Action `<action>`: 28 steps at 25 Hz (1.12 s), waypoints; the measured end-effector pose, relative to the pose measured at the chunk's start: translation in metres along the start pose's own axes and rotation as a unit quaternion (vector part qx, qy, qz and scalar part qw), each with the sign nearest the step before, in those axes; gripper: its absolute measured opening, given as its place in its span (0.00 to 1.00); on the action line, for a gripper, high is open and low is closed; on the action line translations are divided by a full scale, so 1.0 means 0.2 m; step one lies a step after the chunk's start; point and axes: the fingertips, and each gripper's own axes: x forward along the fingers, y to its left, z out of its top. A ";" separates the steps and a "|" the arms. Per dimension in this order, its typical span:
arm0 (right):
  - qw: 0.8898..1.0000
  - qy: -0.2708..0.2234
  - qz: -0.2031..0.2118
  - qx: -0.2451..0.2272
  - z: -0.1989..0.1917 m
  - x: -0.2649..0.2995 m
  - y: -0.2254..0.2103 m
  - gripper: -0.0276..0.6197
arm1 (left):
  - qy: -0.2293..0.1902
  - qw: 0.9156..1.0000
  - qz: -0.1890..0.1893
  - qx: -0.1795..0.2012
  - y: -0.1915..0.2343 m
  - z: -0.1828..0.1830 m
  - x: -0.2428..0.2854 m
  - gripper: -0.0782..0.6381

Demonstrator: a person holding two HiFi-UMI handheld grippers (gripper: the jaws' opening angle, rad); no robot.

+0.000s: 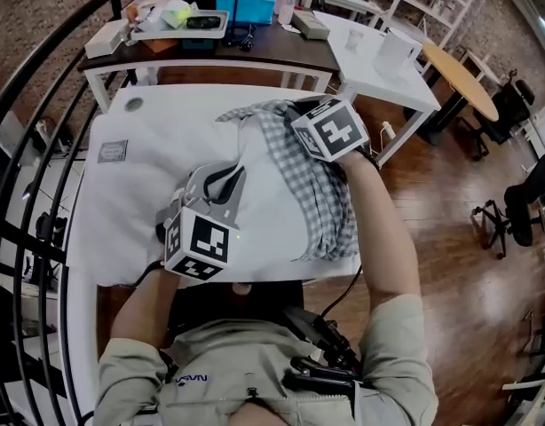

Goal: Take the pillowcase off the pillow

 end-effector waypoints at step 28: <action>0.950 0.084 -0.254 0.162 -0.91 -0.18 -0.84 0.08 | -0.061 0.991 0.004 -0.123 0.34 0.06 -0.11 0.14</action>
